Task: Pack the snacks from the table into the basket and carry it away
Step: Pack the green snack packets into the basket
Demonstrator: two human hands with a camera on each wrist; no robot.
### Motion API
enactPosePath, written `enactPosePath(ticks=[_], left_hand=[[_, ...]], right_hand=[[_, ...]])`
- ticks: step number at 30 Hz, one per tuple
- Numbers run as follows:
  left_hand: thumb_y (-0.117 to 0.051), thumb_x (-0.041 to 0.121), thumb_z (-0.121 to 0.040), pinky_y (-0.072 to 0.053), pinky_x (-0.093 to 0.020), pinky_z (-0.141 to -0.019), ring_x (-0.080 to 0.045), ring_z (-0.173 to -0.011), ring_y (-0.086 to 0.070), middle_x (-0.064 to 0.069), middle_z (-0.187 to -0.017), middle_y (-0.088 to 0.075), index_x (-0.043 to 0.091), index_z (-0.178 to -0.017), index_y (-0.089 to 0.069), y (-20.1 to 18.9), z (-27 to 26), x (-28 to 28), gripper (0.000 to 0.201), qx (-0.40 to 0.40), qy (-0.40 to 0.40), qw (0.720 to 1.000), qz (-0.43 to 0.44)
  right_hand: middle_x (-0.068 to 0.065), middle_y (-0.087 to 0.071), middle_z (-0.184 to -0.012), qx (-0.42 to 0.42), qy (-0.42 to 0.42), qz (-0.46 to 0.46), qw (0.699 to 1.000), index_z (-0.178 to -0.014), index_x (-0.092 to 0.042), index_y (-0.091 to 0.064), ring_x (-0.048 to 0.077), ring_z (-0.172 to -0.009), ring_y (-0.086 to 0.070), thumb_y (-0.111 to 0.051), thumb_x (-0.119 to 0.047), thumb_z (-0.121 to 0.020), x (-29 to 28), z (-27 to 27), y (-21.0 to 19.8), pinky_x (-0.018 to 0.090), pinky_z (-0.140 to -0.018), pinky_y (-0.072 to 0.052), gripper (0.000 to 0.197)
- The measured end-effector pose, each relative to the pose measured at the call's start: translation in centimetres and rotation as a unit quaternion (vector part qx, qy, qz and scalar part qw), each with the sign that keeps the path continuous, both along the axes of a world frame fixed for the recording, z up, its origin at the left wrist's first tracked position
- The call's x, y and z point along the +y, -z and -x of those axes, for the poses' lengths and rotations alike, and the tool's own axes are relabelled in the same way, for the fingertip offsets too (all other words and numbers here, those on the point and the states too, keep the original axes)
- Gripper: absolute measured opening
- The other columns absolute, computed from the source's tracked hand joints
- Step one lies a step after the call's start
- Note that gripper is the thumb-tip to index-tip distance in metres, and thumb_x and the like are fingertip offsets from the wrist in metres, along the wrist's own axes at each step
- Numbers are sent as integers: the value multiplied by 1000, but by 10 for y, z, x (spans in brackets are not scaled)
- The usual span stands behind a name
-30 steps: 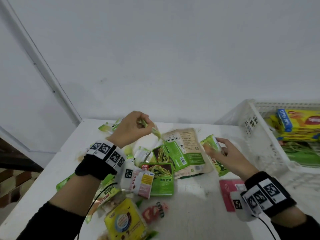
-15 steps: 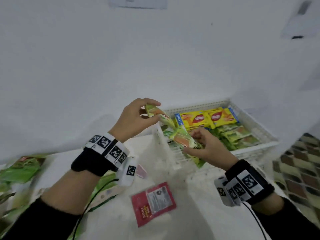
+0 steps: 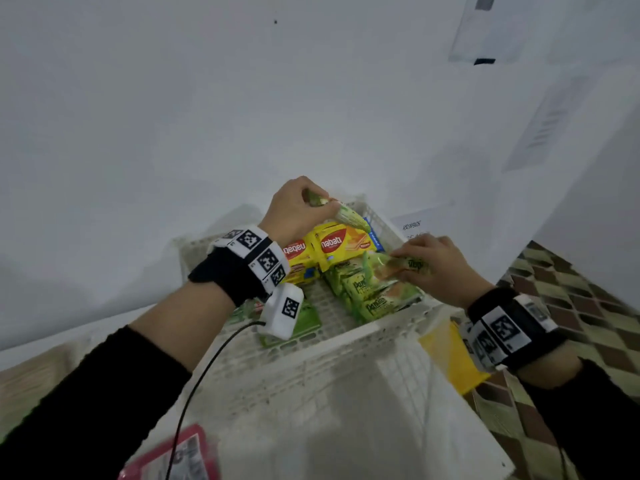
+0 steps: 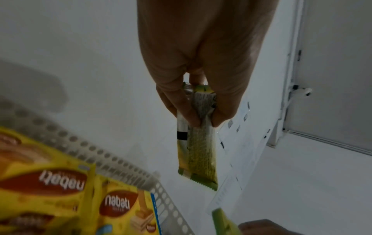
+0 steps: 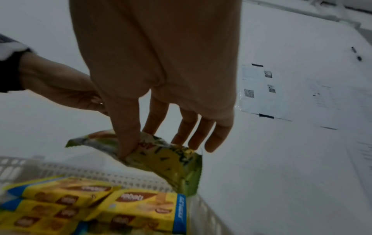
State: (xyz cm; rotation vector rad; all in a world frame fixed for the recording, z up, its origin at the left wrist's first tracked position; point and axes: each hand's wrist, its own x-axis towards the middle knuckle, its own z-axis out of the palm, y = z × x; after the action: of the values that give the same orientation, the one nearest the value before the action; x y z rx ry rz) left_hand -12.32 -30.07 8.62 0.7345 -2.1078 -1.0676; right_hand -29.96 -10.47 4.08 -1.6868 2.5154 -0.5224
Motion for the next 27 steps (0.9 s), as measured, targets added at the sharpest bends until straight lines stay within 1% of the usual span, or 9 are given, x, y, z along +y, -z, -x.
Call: enactPosePath(ticks=[3, 6, 8, 13, 15, 17, 21, 24, 27], left_hand=[[-72, 38, -81, -46, -25, -65, -14, -75, -55, 1, -84, -57, 13, -89, -58, 31, 32, -1, 30, -44, -1, 997, -69], [-72, 49, -76, -55, -40, -81, -23, -84, -66, -7, -93, -66, 15, -84, -56, 70, 54, -1, 38, -83, 20, 990, -113], [-71, 50, -78, -54, -48, -85, -24, -92, -67, -9, -99, -68, 18, -80, -54, 84, 62, -4, 35, -104, 24, 988, -111], [-67, 52, -81, -45, -34, -81, -14, -92, -57, 1, -102, -61, 17, -93, -56, 81, 80, -8, 39, -215, 89, 971, -49], [-64, 50, -85, -43, -33, -86, -14, -96, -56, 2, -104, -61, 18, -91, -57, 79, 87, -7, 33, -244, 139, 959, -32], [-58, 44, -91, -42, -35, -94, -16, -108, -54, -2, -115, -59, 13, -99, -60, 82, 88, -6, 32, -284, 211, 935, -22], [-56, 29, -94, -40, -31, -100, -16, -115, -47, -6, -124, -49, 21, -131, -52, 102, 84, -7, 38, -295, 302, 899, 118], [-51, 32, -96, -38, -36, -104, -18, -124, -40, -3, -136, -44, 31, -137, -48, 113, 87, -15, 41, -309, 299, 872, 235], [-45, 43, -97, -49, -42, -92, -18, -128, -38, 3, -138, -44, 36, -139, -43, 114, 89, -22, 44, -337, 249, 853, 312]], right_hand=[[-2, -54, -125, 35, -17, -52, 998, -125, -37, -60, 29, -113, -44, -64, -41, -87, -2, 7, 12, 36, -95, -32, 38], [-5, -50, -130, 24, -53, -114, 992, -130, -41, -54, 26, -115, -42, -60, -41, -90, -6, 9, 24, 33, -96, -31, 40], [-4, -51, -131, 5, -66, -141, 988, -130, -41, -54, 25, -118, -45, -61, -36, -90, -9, 12, 30, 33, -98, -34, 41], [-5, -52, -127, -19, -67, -165, 984, -126, -42, -57, 19, -119, -50, -62, -27, -88, -18, 21, 33, 29, -97, -40, 41], [-6, -51, -129, -26, -64, -182, 981, -125, -43, -58, 18, -119, -51, -62, -27, -88, -21, 24, 33, 29, -99, -41, 41], [-5, -51, -131, -39, -60, -190, 979, -124, -42, -59, 18, -121, -51, -62, -26, -87, -24, 26, 35, 33, -101, -42, 41], [-5, -50, -133, -56, -53, -191, 978, -124, -38, -61, 18, -123, -49, -61, -26, -88, -26, 30, 38, 35, -102, -42, 39], [-4, -49, -132, -53, -56, -197, 977, -125, -38, -60, 18, -123, -49, -57, -23, -90, -27, 30, 40, 33, -101, -42, 38], [-3, -52, -128, -47, -59, -202, 976, -127, -37, -60, 19, -121, -49, -55, -17, -91, -28, 29, 43, 31, -101, -41, 41]])
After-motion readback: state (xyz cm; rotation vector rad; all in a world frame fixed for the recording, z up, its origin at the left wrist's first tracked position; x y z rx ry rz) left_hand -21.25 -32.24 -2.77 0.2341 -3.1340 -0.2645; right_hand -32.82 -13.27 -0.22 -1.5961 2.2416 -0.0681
